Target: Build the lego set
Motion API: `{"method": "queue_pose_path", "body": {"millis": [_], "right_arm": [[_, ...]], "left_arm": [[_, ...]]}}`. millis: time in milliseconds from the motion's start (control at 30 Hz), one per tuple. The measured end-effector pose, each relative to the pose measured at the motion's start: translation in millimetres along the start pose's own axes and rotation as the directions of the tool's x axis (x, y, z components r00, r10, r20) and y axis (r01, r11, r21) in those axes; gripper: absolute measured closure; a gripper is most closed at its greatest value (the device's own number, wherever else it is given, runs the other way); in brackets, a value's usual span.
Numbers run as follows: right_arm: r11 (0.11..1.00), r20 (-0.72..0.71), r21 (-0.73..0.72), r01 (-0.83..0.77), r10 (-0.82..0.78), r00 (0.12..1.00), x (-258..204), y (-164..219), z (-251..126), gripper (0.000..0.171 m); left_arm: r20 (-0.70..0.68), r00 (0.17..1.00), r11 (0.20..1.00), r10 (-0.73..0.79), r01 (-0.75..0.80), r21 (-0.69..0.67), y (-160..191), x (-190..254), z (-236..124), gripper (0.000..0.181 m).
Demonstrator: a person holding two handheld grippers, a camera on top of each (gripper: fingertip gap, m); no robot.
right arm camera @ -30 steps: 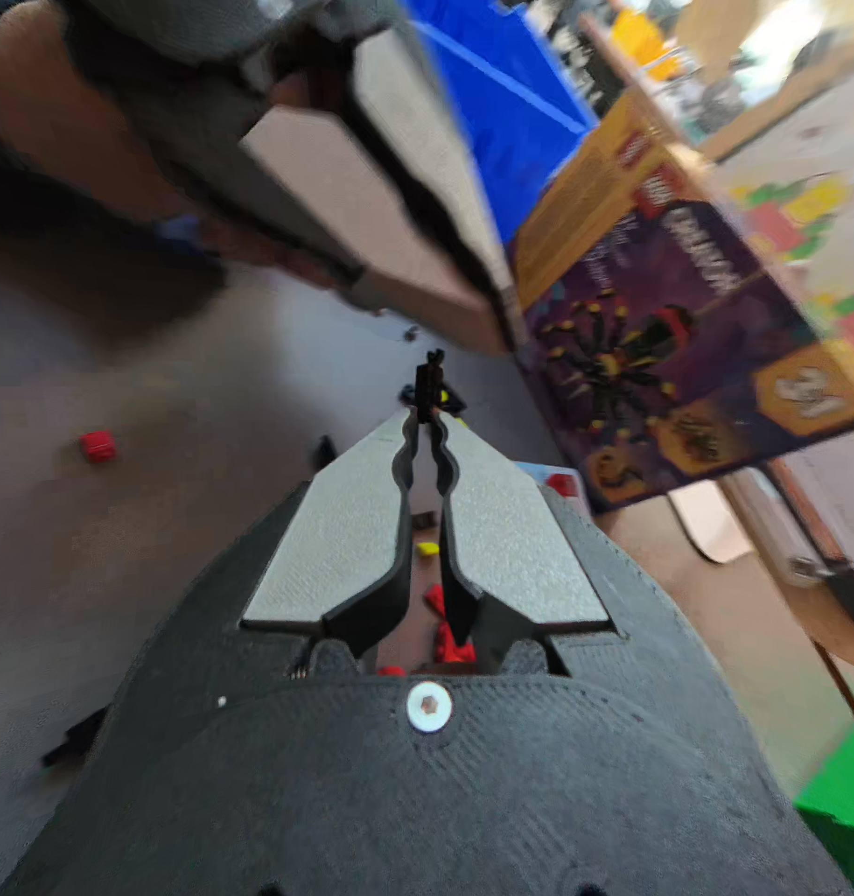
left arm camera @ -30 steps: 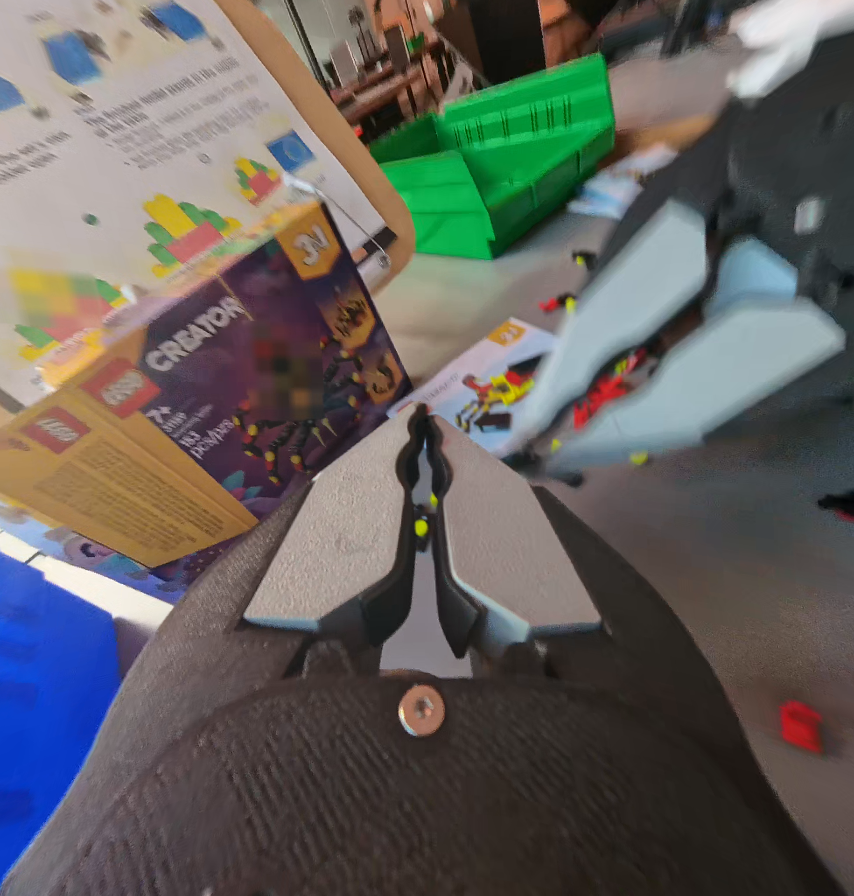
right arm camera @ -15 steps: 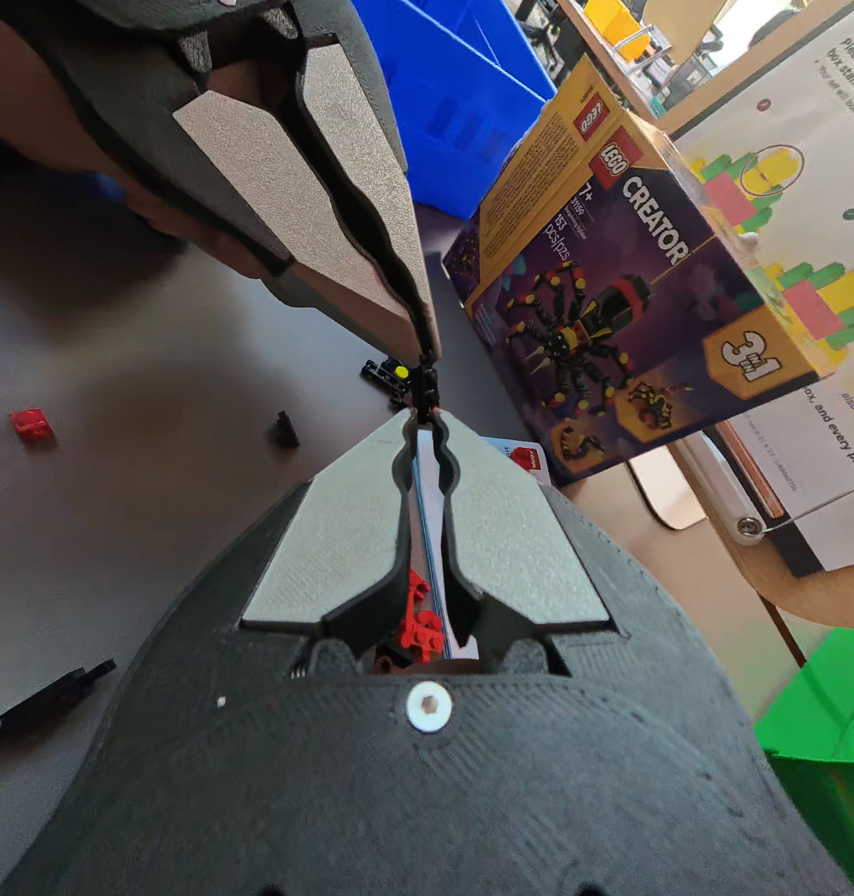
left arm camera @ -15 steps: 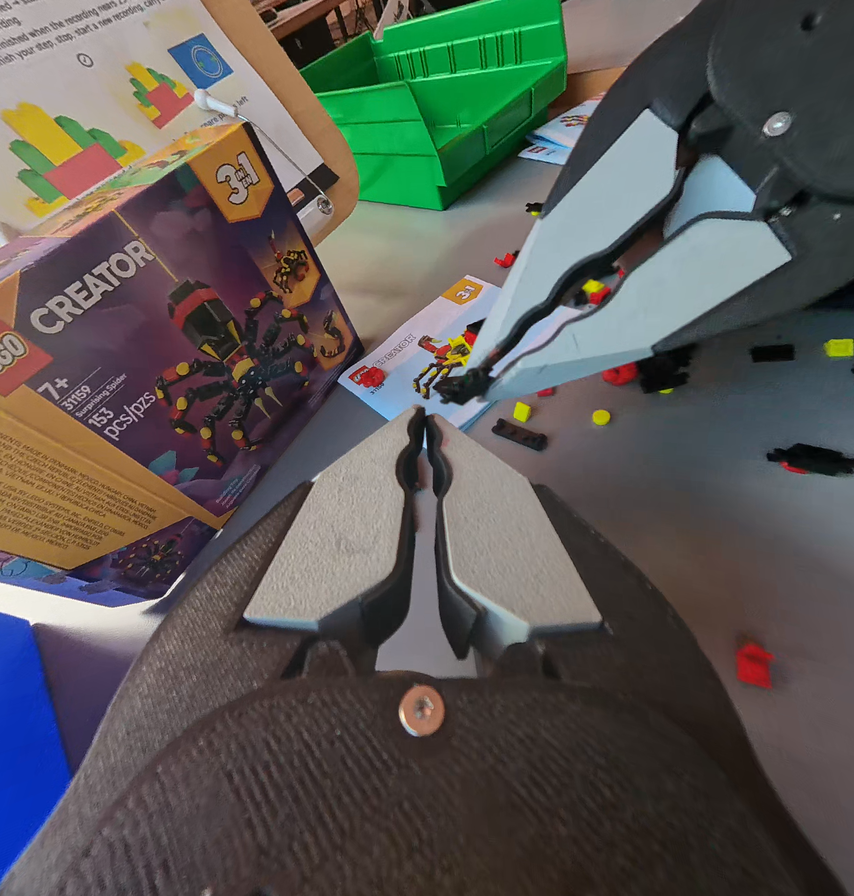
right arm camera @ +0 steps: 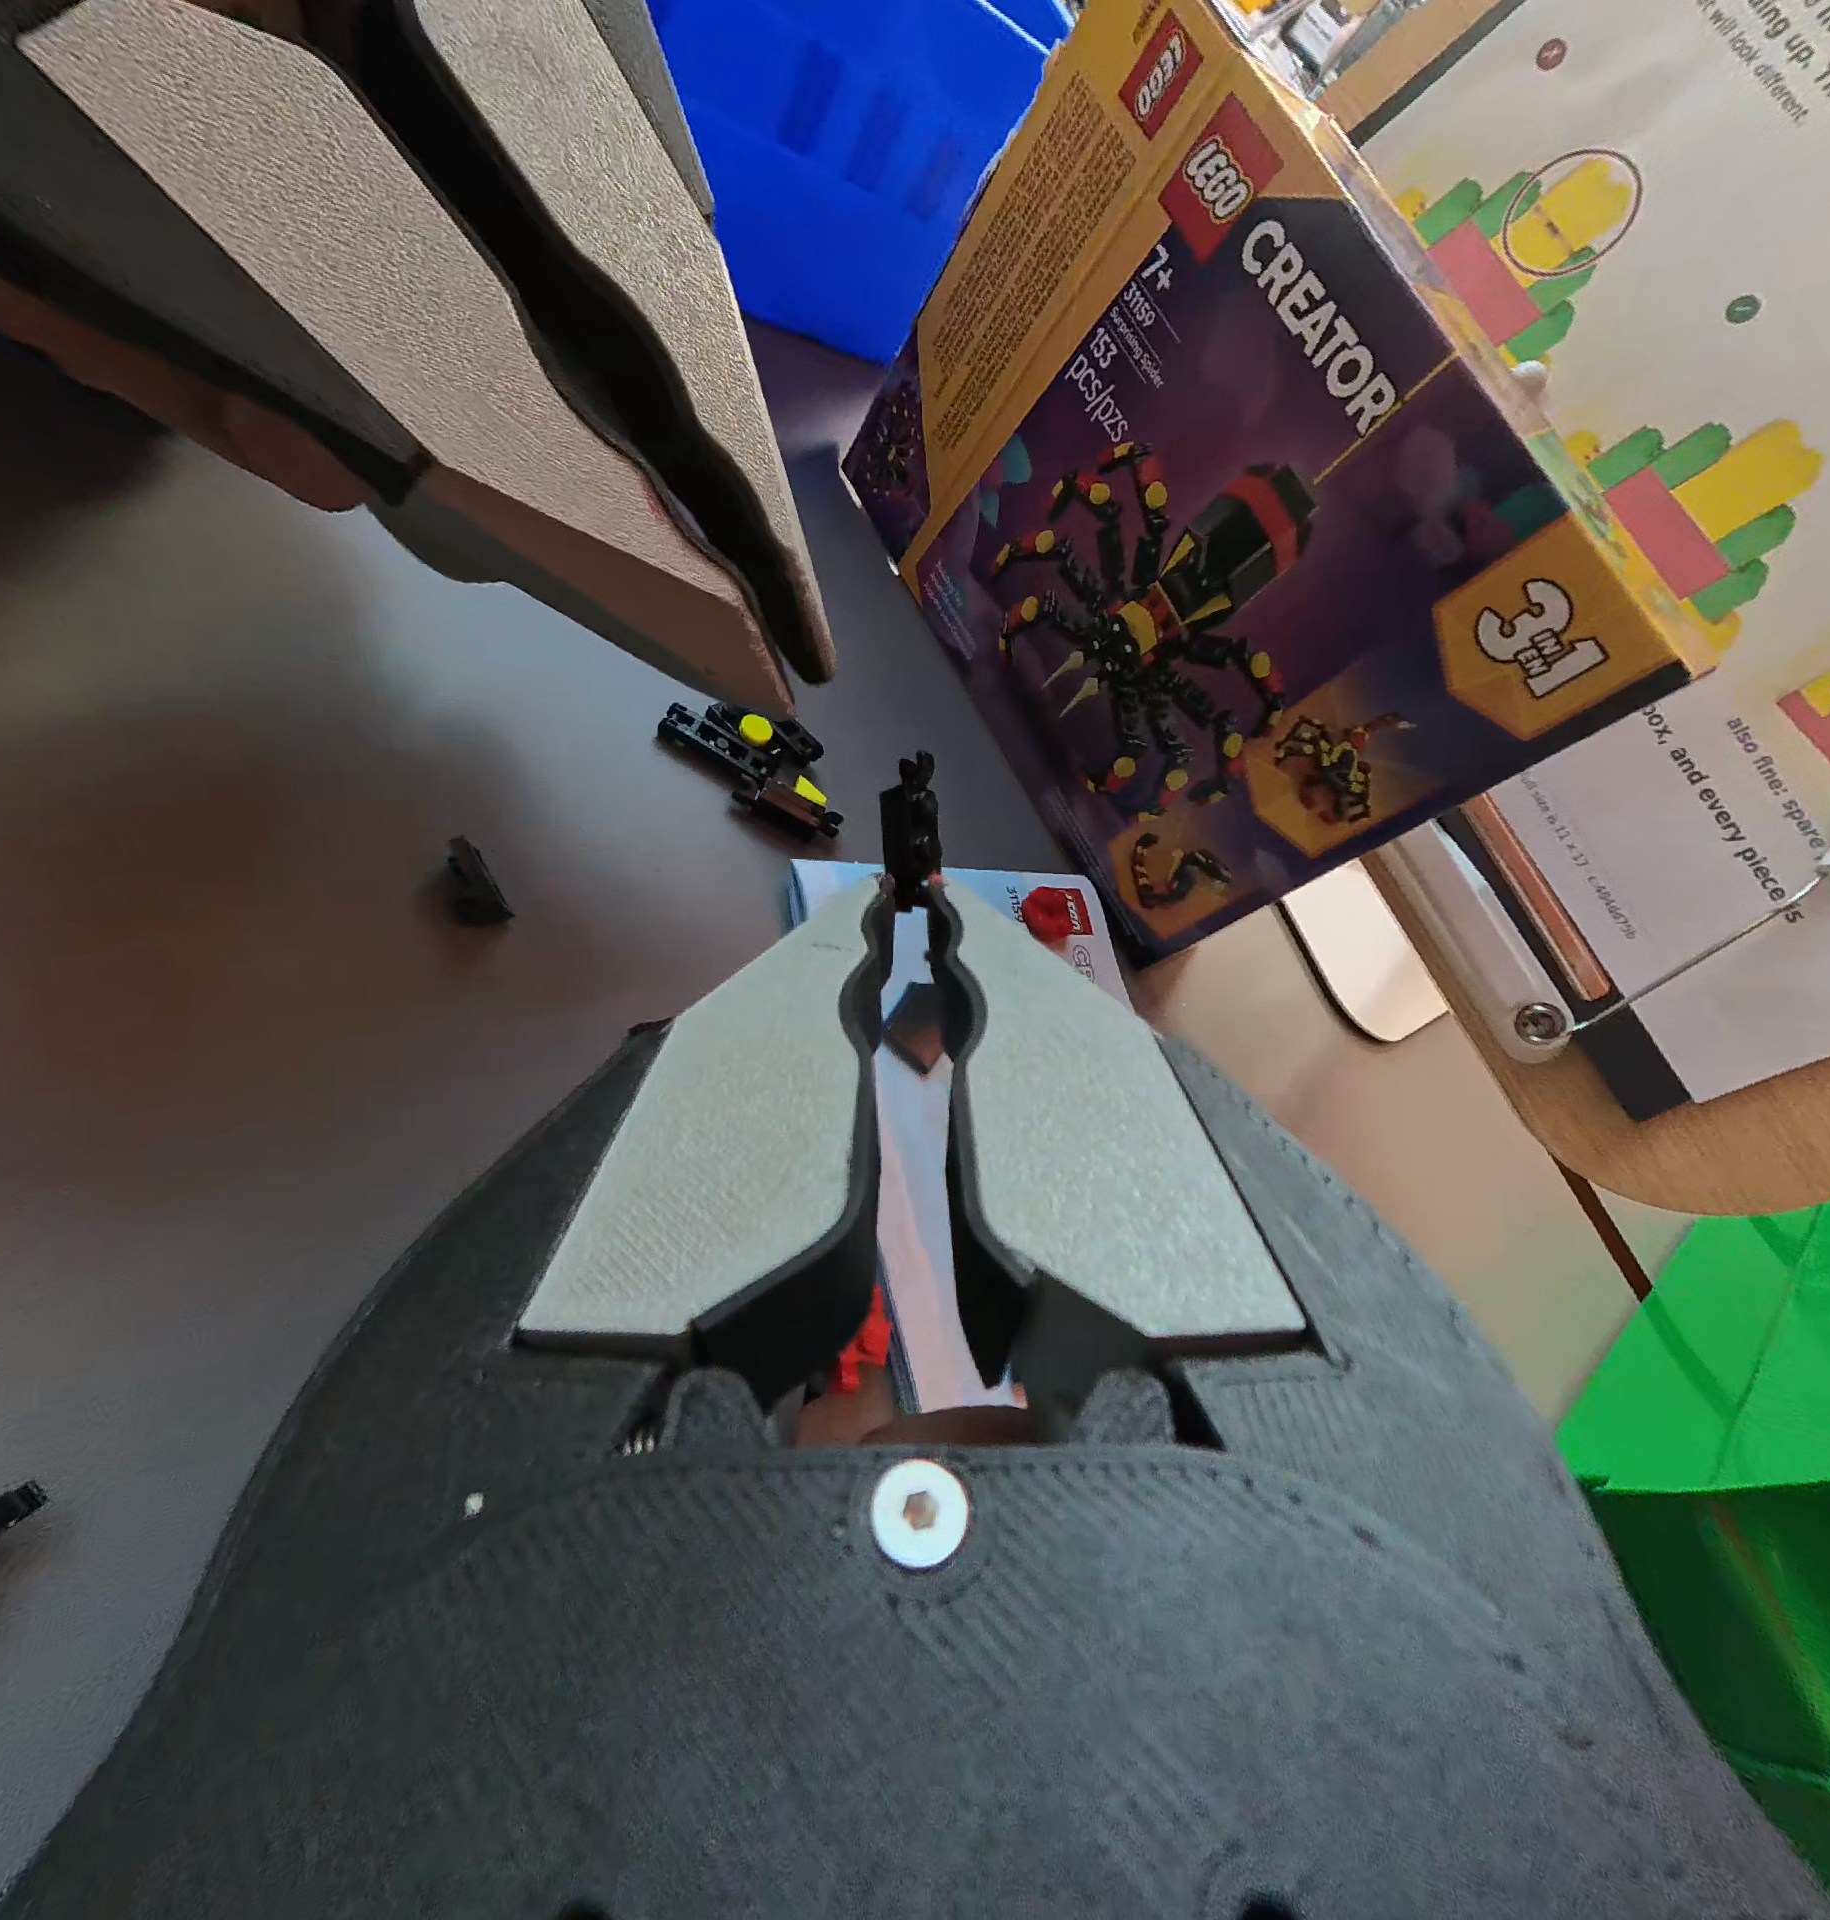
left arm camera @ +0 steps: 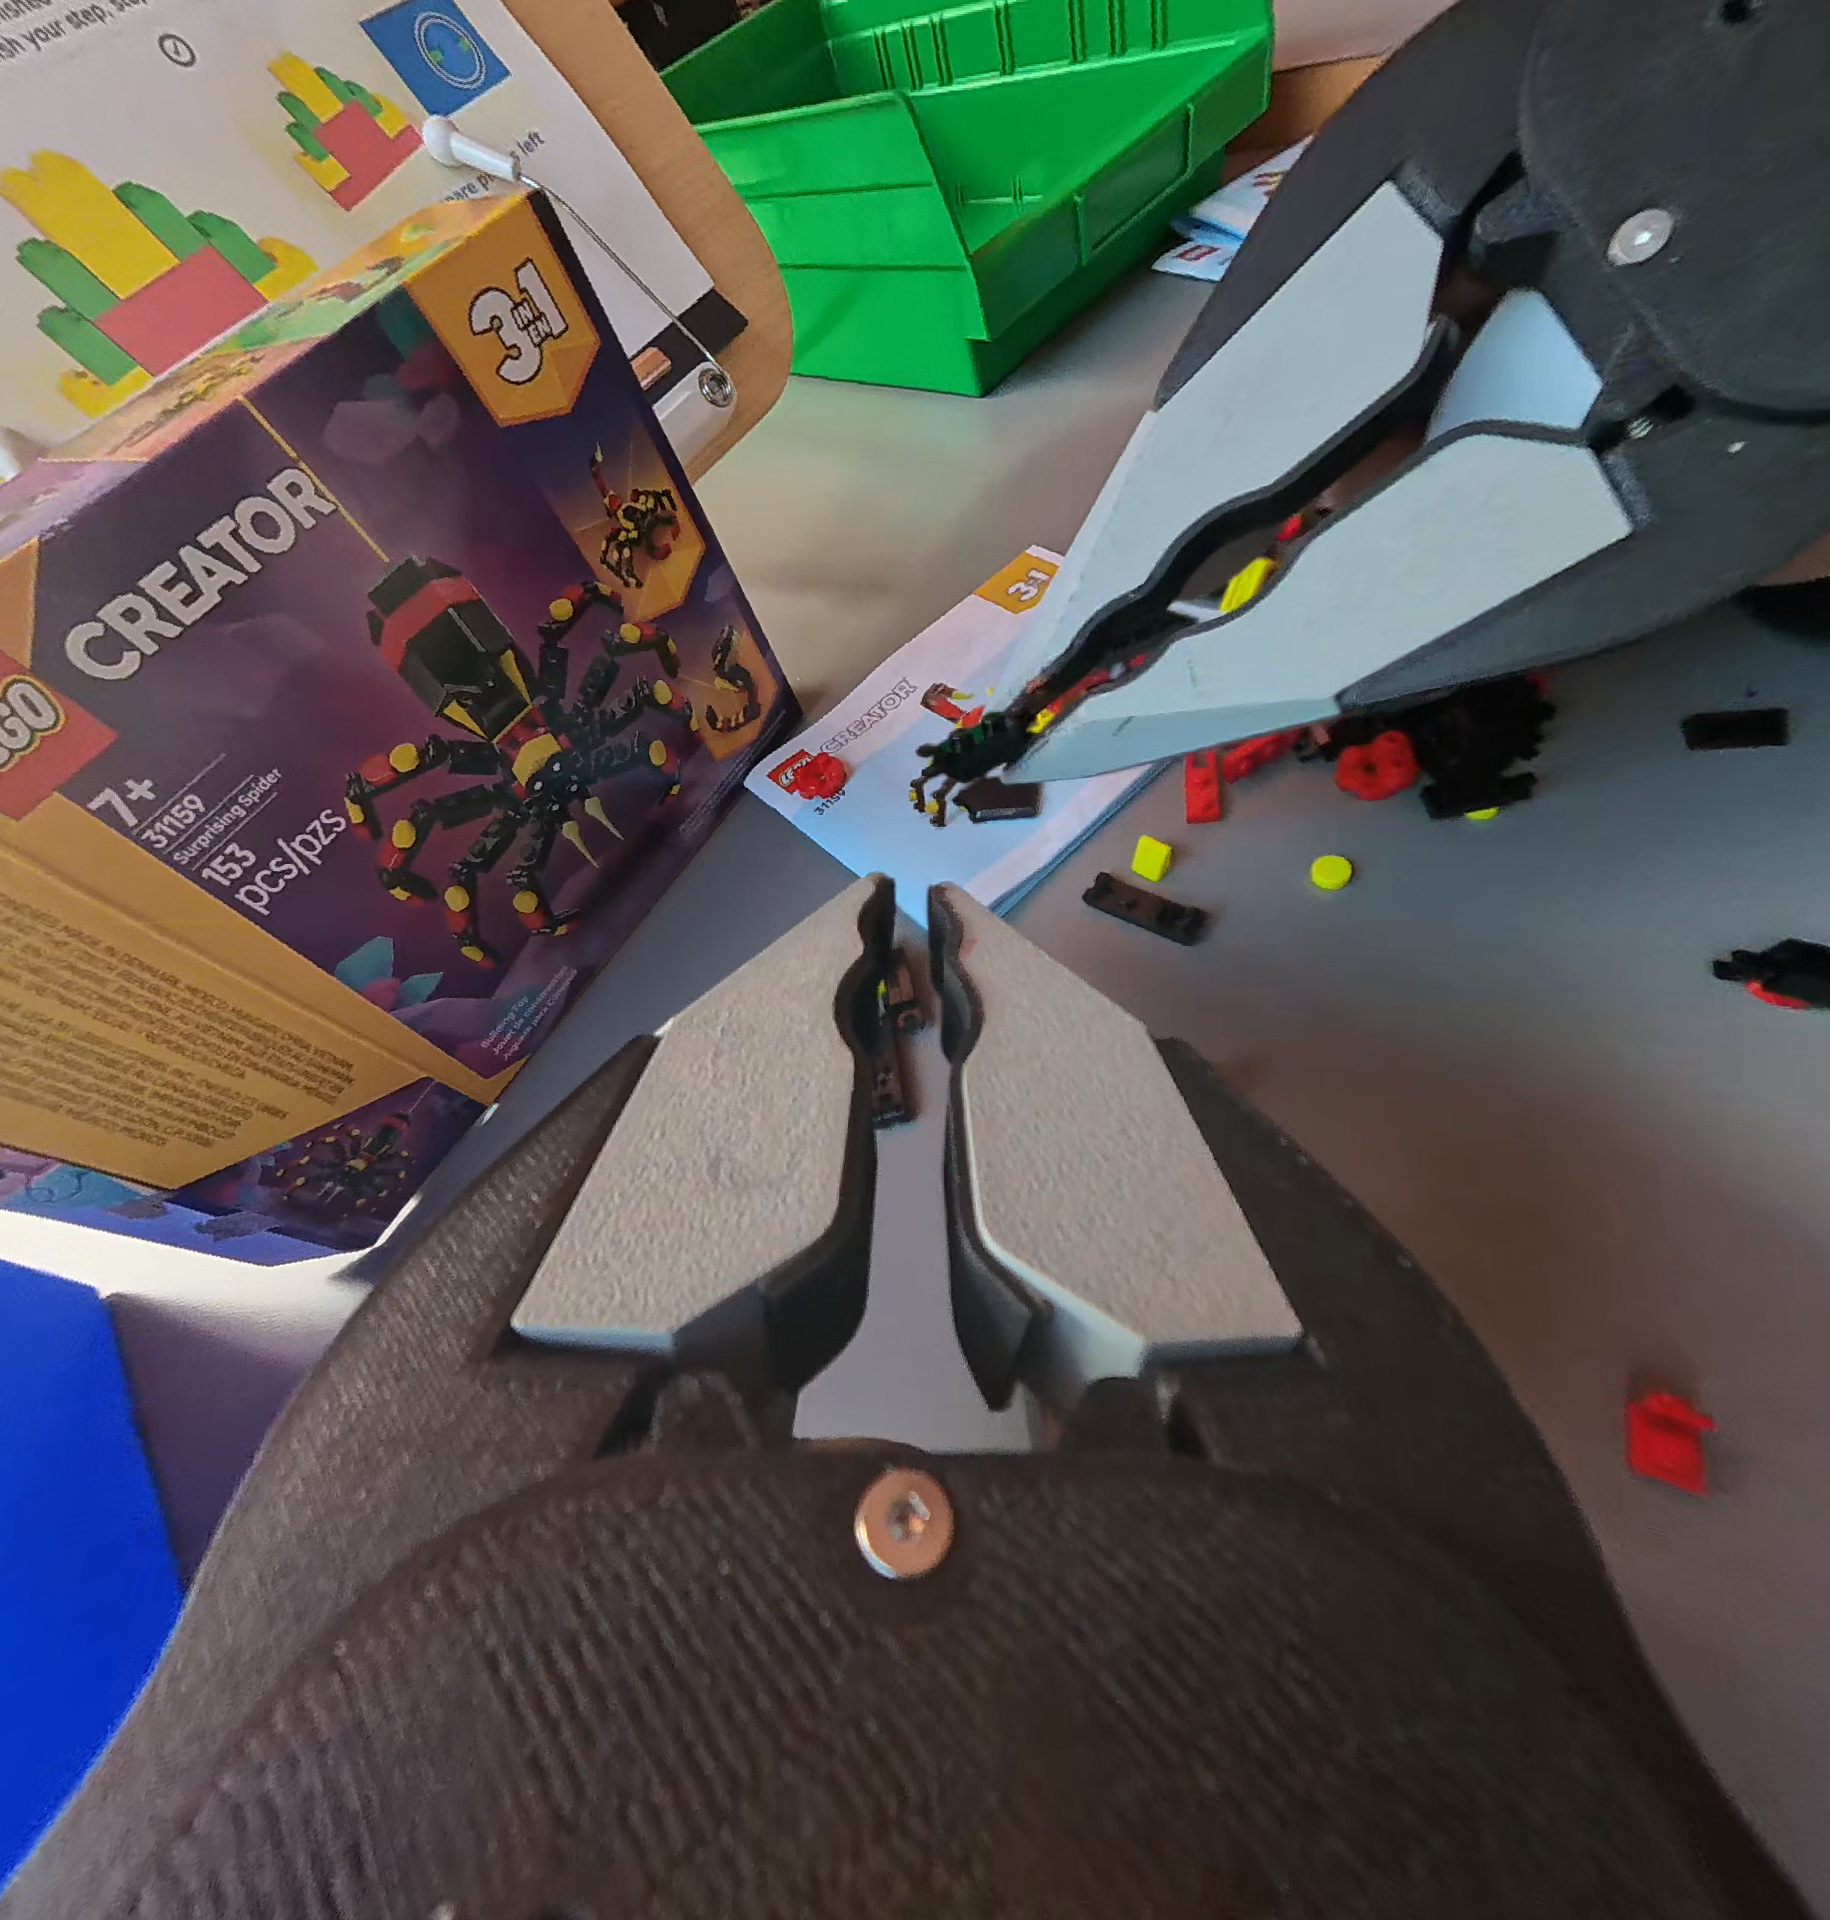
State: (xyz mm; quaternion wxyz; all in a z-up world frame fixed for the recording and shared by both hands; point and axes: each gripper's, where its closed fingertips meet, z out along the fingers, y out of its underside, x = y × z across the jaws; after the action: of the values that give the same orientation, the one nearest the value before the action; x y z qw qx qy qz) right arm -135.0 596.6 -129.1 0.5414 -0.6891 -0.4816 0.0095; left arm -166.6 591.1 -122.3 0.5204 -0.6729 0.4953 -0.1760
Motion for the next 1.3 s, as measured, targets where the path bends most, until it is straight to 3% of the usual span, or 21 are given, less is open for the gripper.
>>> {"method": "queue_pose_path", "body": {"millis": [333,667,933,1133,1300], "right_arm": [[0.975,-0.033,0.093,-0.199,0.203,0.979,30,-1,-8,0.169],[0.970,-0.114,0.180,-0.165,0.187,0.976,44,-10,-19,0.169],[0.887,0.174,0.353,-0.297,0.250,0.953,31,-39,-42,0.169],[0.935,-0.013,0.343,-0.092,0.102,0.995,39,-32,-41,0.169],[0.956,-0.061,0.290,0.046,-0.030,0.998,26,-31,-35,0.169]], "left_arm": [[-0.009,0.999,0.998,-0.053,0.053,0.013,-2,-3,0,0.173],[-0.005,1.000,1.000,-0.014,0.014,-0.001,-1,1,2,0.172],[-0.016,0.998,0.998,-0.068,0.068,0.007,0,-4,1,0.172],[-0.022,0.997,0.998,-0.067,0.068,0.010,-1,-3,0,0.171],[-0.024,0.997,0.998,-0.067,0.067,0.009,-1,-3,0,0.171]]}}
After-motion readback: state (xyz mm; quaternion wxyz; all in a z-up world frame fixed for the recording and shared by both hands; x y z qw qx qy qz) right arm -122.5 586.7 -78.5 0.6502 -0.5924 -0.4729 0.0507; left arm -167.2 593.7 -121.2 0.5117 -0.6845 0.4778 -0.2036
